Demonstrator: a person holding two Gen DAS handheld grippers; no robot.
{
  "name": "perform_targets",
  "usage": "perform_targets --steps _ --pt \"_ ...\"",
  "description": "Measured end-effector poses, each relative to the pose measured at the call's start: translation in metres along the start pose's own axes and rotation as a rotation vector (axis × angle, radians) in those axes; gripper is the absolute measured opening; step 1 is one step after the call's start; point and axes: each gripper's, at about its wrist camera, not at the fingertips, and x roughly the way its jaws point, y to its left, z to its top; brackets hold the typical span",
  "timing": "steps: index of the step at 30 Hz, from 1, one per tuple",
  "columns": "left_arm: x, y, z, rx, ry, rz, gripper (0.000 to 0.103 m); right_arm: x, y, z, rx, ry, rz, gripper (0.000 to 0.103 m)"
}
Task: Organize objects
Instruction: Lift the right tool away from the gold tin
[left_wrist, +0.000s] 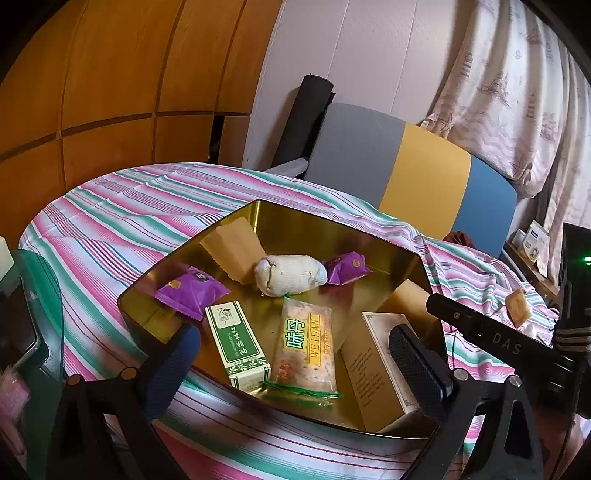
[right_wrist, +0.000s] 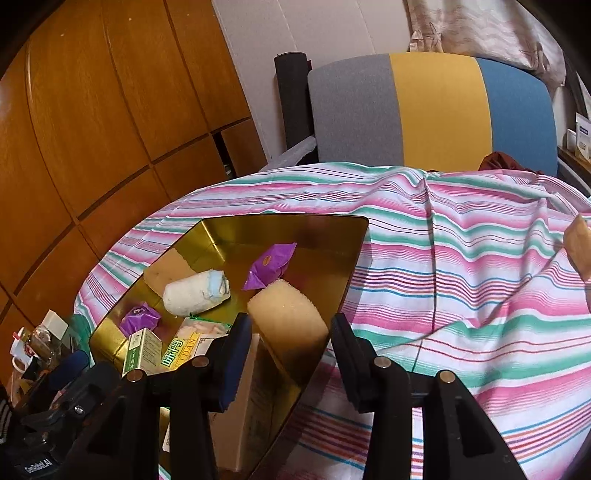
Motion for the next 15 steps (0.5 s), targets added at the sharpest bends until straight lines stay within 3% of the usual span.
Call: perform_targets --steps 15 --pt "-0.004 -0.004 -0.002 0.010 0.008 -0.001 0.103 -0.019 0.023 0.002 -0.063 -0.029 -0.015 0.046"
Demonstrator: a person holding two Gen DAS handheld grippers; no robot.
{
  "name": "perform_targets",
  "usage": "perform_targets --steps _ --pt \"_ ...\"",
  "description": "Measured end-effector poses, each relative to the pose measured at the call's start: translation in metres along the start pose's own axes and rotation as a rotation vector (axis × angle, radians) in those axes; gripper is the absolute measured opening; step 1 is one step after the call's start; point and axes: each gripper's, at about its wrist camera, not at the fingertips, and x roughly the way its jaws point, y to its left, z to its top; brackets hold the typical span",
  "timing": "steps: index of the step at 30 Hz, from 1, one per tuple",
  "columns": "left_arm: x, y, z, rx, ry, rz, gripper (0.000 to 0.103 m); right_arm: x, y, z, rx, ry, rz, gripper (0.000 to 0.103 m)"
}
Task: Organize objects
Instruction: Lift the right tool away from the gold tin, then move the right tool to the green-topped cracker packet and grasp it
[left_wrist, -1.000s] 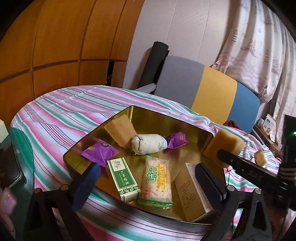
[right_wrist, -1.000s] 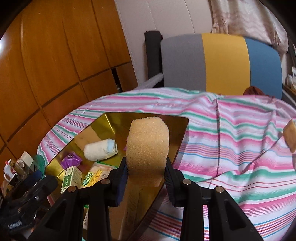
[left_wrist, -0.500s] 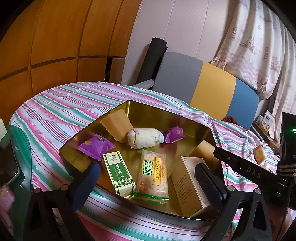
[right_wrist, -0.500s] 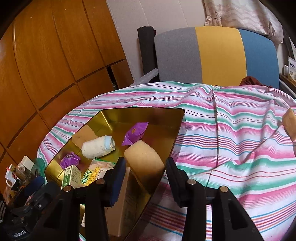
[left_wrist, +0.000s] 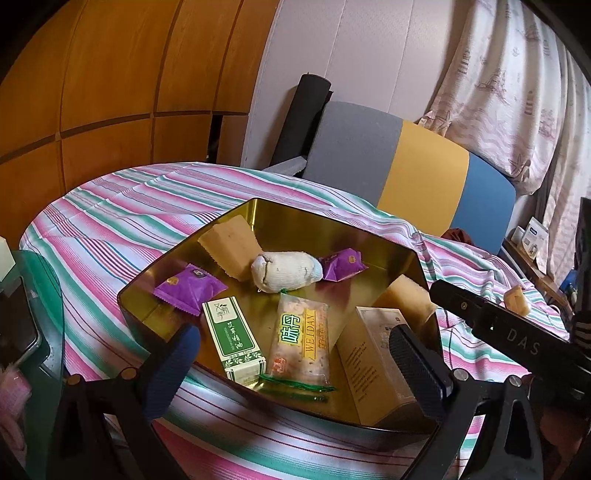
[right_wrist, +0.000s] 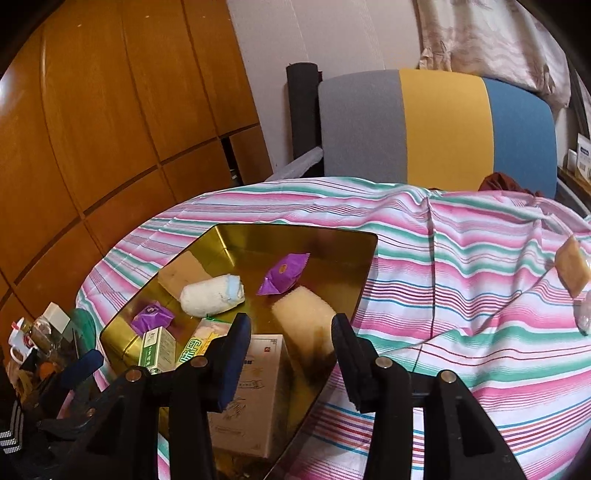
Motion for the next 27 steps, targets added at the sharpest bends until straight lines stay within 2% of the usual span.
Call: perform_targets --steps 6,11,20,24,27 --pt "-0.007 -0.008 -0.002 0.023 -0.001 -0.033 0.103 -0.012 -0.004 -0.003 -0.032 -0.005 -0.036 0.046" --pt "-0.008 -0.026 -0.011 0.072 0.019 -0.058 0.103 -0.023 -0.032 -0.009 0.001 -0.002 -0.084 0.046" --pt "-0.017 -0.070 -0.028 0.182 0.024 -0.123 0.103 -0.040 -0.121 -0.043 0.197 0.051 -0.189 0.046" --pt "-0.021 -0.097 -0.035 0.246 0.030 -0.186 0.103 -0.051 -0.165 -0.060 0.294 0.062 -0.225 0.046" --pt "-0.023 -0.120 -0.039 0.311 0.039 -0.237 0.103 -0.062 -0.194 -0.068 0.321 0.065 -0.272 0.046"
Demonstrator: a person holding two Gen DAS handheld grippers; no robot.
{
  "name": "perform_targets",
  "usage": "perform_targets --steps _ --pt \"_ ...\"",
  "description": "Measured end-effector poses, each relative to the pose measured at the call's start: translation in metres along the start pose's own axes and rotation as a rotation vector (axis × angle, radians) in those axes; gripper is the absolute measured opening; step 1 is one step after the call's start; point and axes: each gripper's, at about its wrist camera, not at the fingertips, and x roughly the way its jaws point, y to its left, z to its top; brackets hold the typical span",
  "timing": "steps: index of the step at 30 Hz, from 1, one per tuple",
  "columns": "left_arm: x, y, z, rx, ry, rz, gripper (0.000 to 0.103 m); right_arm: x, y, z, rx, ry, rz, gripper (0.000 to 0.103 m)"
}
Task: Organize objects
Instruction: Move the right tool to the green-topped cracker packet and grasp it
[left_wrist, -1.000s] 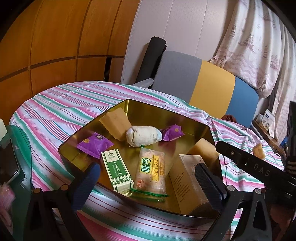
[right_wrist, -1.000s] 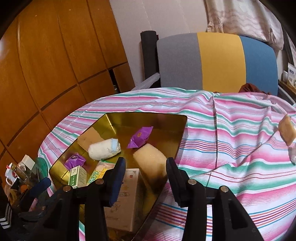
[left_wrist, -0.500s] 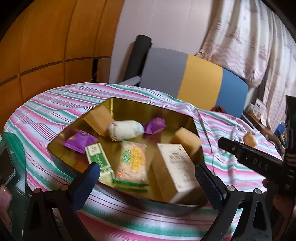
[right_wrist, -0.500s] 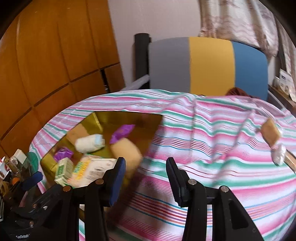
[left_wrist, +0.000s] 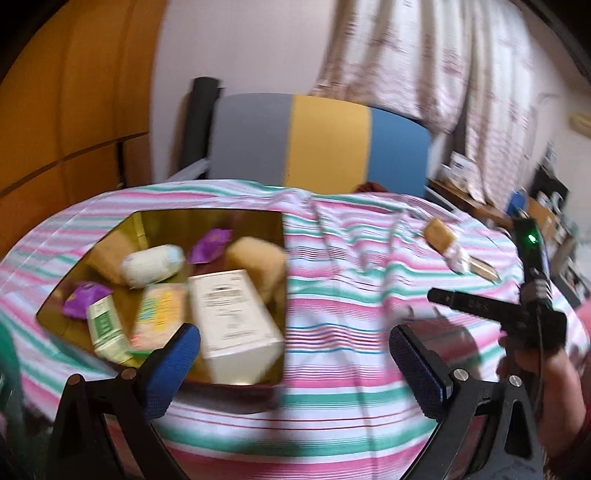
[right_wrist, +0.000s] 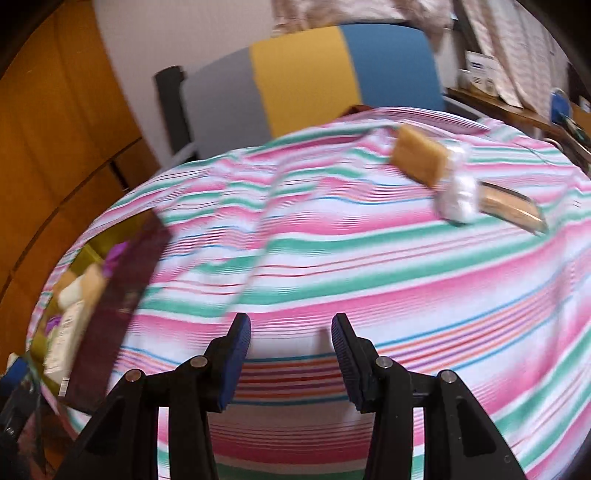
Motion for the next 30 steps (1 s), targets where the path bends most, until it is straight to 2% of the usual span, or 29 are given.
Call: perform_targets --steps 2,5,9,11,14,17,19,22,25,28,30 --pt "0.004 -0.016 0.001 0.040 0.008 -0.035 0.103 -0.004 -0.030 0.007 0.020 -0.015 -0.042 0.046" --pt "0.013 -0.038 0.000 0.087 0.036 -0.077 0.103 -0.008 -0.072 0.022 0.060 -0.037 -0.086 0.055" --pt "0.020 -0.060 -0.003 0.135 0.072 -0.117 0.103 -0.009 -0.127 0.054 0.088 -0.046 -0.135 0.055" --pt "0.023 -0.068 -0.004 0.160 0.087 -0.127 0.103 -0.006 -0.154 0.076 0.084 -0.054 -0.191 0.055" --pt "0.028 -0.076 -0.006 0.180 0.100 -0.125 0.103 0.004 -0.184 0.103 0.092 -0.049 -0.224 0.055" --pt "0.037 -0.078 -0.006 0.176 0.131 -0.119 0.103 0.026 -0.208 0.124 0.124 0.010 -0.231 0.055" --pt "0.040 -0.077 -0.006 0.161 0.147 -0.116 0.103 0.041 -0.219 0.132 0.154 0.054 -0.227 0.055" --pt "0.043 -0.078 -0.005 0.154 0.155 -0.112 0.103 0.050 -0.230 0.135 0.168 0.067 -0.219 0.055" --pt "0.047 -0.079 -0.005 0.159 0.161 -0.105 0.103 0.055 -0.230 0.133 0.147 0.120 -0.146 0.055" --pt "0.050 -0.081 -0.005 0.146 0.176 -0.118 0.103 0.054 -0.217 0.122 0.093 0.183 -0.038 0.055" --pt "0.052 -0.082 -0.006 0.140 0.186 -0.130 0.103 0.049 -0.203 0.112 0.051 0.185 -0.025 0.055"
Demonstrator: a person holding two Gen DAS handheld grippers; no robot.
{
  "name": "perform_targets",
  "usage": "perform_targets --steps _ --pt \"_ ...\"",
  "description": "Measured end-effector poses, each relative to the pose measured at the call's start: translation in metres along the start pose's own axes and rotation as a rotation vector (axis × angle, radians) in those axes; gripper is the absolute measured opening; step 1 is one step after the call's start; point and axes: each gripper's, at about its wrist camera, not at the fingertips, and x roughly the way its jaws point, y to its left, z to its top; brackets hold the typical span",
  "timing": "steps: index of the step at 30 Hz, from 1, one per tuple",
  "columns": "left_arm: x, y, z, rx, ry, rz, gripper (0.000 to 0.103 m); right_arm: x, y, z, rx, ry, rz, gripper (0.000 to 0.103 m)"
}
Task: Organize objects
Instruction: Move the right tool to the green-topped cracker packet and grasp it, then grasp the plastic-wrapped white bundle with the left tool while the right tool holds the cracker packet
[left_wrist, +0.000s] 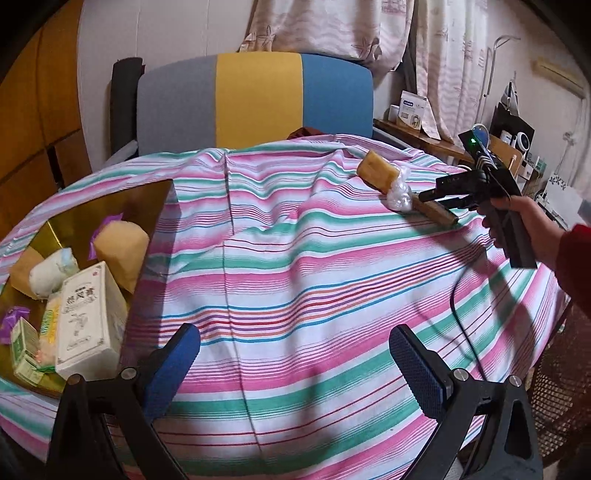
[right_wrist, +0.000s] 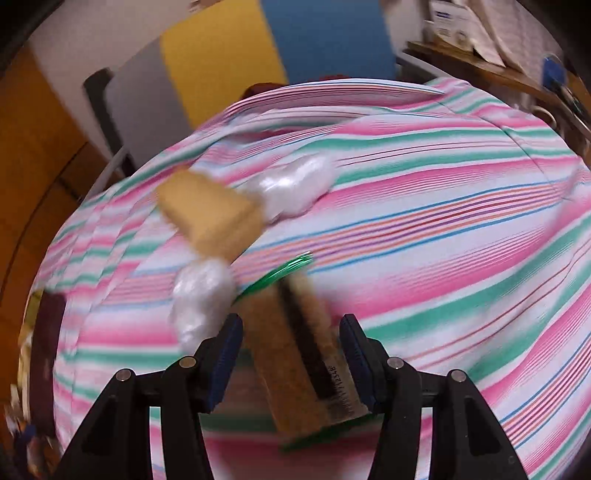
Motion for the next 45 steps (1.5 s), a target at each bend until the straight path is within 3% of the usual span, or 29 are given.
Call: perform_targets --steps 4,7,9,10,17,25,33,37,40,42,45 --pt "0.002 -0.005 0.001 0.011 0.008 0.001 0.103 0.004 0.014 -0.012 0.007 -0.010 -0.031 0.055" --pt "0.000 -0.006 0.003 0.011 0.003 0.000 0.103 0.007 0.031 -0.020 -0.059 -0.048 -0.140 0.055" --pt "0.000 -0.006 0.007 0.001 -0.003 -0.005 0.103 0.012 0.036 -0.023 -0.076 -0.067 -0.196 0.045" --pt "0.001 -0.007 0.009 -0.004 -0.003 -0.009 0.103 0.011 0.039 -0.026 -0.081 -0.079 -0.221 0.045" --pt "0.022 -0.022 0.036 -0.006 0.007 -0.052 0.103 -0.006 0.039 -0.055 -0.014 -0.172 -0.280 0.043" --pt "0.093 -0.064 0.099 -0.018 0.026 -0.060 0.103 -0.014 0.008 -0.058 0.173 -0.251 -0.316 0.043" --pt "0.175 -0.124 0.147 0.140 -0.034 -0.133 0.103 -0.021 -0.008 -0.066 0.259 -0.299 -0.313 0.043" --pt "0.210 -0.144 0.158 0.194 -0.007 -0.125 0.102 -0.018 -0.003 -0.066 0.241 -0.298 -0.345 0.043" --pt "0.231 -0.147 0.166 0.167 0.074 -0.189 0.078 -0.018 -0.003 -0.068 0.237 -0.302 -0.359 0.043" --pt "0.242 -0.145 0.165 0.152 0.117 -0.197 0.071 -0.018 -0.003 -0.068 0.236 -0.305 -0.363 0.043" --pt "0.242 -0.140 0.162 0.126 0.115 -0.195 0.051 -0.017 -0.003 -0.068 0.236 -0.307 -0.371 0.043"
